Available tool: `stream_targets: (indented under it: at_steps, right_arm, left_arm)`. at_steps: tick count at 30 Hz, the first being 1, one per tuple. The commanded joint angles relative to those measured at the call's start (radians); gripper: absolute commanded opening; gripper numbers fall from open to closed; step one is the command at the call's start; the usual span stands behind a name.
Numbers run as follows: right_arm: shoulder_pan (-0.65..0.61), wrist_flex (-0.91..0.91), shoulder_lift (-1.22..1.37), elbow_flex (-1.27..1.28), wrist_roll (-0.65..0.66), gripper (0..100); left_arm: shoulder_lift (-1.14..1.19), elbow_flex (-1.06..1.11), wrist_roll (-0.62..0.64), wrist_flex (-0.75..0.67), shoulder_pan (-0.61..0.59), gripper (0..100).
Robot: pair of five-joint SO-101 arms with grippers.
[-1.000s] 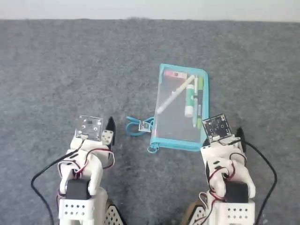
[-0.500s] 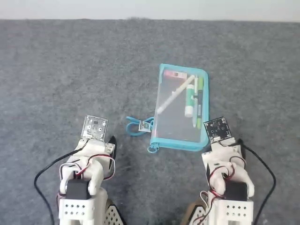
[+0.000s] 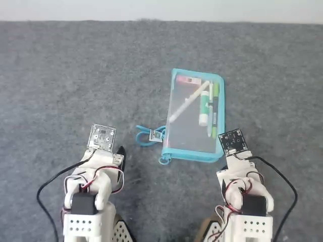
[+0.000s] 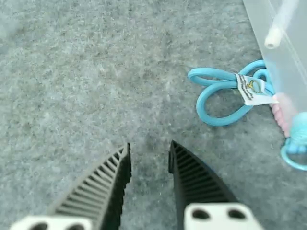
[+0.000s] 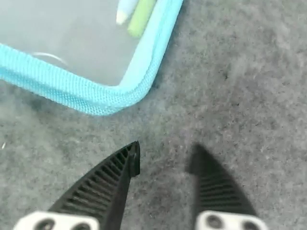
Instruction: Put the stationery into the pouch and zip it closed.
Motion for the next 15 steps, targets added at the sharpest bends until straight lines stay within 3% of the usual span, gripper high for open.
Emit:
stream_targets:
  at_steps: [1,15]
  right_arm:
    - [0.01,0.004,-0.01,0.021,-0.003,1.4]
    - [0.01,0.01,-0.004,0.021,-0.003,0.8]
  left_arm:
    - [-0.017,-0.007,0.006,0.006,-0.008,13]
    - [-0.017,-0.007,0.006,0.006,-0.008,13]
